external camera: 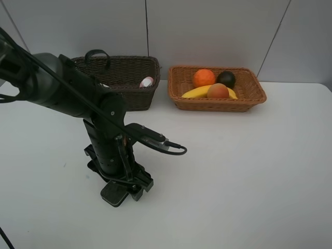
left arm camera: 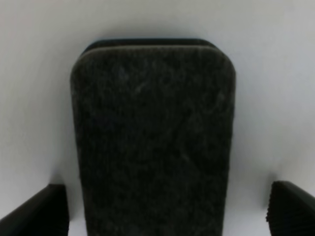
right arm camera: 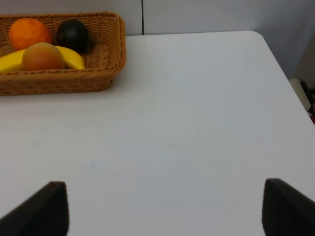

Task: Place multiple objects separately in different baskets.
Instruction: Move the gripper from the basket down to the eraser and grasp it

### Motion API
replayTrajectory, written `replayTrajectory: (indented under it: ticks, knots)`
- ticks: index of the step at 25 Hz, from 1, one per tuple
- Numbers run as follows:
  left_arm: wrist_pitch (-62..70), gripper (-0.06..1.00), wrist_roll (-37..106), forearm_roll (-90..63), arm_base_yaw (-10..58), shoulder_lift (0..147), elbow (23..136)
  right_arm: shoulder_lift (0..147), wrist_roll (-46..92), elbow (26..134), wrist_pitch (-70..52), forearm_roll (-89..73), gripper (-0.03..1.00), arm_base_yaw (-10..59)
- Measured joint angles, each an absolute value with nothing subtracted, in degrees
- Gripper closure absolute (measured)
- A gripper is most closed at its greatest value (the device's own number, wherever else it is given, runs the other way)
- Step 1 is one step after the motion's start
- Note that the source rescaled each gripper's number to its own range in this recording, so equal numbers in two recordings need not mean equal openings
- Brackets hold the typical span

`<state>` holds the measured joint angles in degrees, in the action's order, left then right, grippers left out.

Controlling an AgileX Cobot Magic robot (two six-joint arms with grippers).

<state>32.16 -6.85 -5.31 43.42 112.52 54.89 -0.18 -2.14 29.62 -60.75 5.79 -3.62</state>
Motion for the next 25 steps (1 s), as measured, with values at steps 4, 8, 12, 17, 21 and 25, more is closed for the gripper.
replayTrajectory:
  ticks: [4, 8, 12, 17, 21, 25]
  knots:
    - [32.2, 0.65, -6.9, -5.3, 43.4, 112.5, 54.9, -0.2, -2.1, 29.6, -60.8, 5.8, -0.01, -3.6]
    - [32.2, 0.63, -6.7, -5.3, 43.4, 112.5, 54.9, -0.2, -2.1, 29.6, -60.8, 5.8, -0.01, -3.6]
    - [32.2, 0.63, -6.7, -5.3, 43.4, 112.5, 54.9, -0.2, -2.1, 29.6, -60.8, 5.8, -0.01, -3.6]
    - [32.2, 0.63, -6.6, -5.3, 43.4, 112.5, 54.9, -0.2, -2.1, 29.6, -60.8, 5.8, -0.01, -3.6]
    - [32.9, 0.63, -6.5, -5.3, 43.4, 111.7, 55.0, -0.2, -2.1, 29.6, -60.8, 5.8, -0.01, -3.6]
    - [37.2, 0.63, -6.5, -4.8, 43.4, 107.4, 57.7, -0.2, -2.1, 29.6, -60.8, 5.8, -0.01, -3.6]
